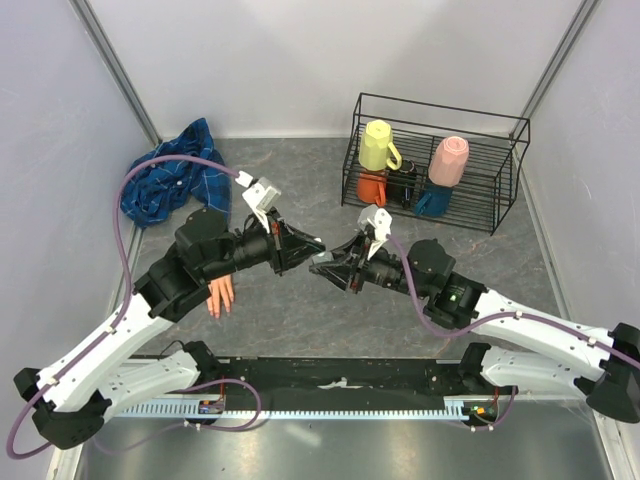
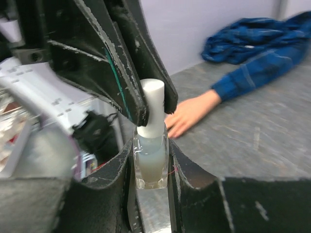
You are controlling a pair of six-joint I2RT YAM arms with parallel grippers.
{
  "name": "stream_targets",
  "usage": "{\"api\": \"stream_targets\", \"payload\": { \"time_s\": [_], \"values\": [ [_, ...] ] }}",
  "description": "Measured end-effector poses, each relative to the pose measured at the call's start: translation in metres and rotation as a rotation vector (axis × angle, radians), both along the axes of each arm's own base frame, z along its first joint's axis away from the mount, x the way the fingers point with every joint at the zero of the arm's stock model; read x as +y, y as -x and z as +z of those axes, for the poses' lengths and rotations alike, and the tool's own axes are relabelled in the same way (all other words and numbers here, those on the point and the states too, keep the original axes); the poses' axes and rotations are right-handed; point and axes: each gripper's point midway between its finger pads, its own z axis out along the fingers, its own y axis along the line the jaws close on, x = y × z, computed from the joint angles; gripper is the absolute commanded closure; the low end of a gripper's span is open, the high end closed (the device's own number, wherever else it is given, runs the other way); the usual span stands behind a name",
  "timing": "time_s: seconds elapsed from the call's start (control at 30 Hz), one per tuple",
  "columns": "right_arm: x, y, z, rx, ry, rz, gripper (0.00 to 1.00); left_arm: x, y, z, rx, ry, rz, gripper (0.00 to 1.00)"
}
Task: Paint the nails
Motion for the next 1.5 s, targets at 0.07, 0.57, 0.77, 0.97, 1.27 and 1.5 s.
{"api": "stream_targets", "payload": {
  "time_s": [0.07, 0.57, 0.77, 0.97, 1.27, 1.5],
  "values": [
    [0.001, -0.012, -0.003, -0.004, 0.021, -0.105, 1.0, 0.005, -0.014, -0.004, 0.055, 0.001, 0.118, 0.98],
    [0.003, -0.067, -0.019, -0.1, 0.167, -0.511, 1.0, 0.009, -0.066, -0.02, 0.324, -0.112, 0.49, 0.64],
    [0.004, -0.033, -0.001, -0.143, 0.102, -0.301, 1.0, 0.019, -0.037, 0.015, 0.219, -0.056, 0.358, 0.21],
    [-0.011, -0.012, 0.026, -0.131, -0.043, -0.12, 1.0, 0.029, 0.024, 0.068, 0.05, 0.134, 0.098, 0.29],
    [-0.014, 0.028, 0.049, -0.106, -0.181, 0.144, 1.0, 0.001, 0.052, 0.065, 0.022, 0.163, -0.161, 0.32],
    [-0.015, 0.046, 0.061, -0.111, -0.23, 0.24, 1.0, -0.015, 0.051, 0.058, 0.037, 0.148, -0.225, 0.43]
  ]
}}
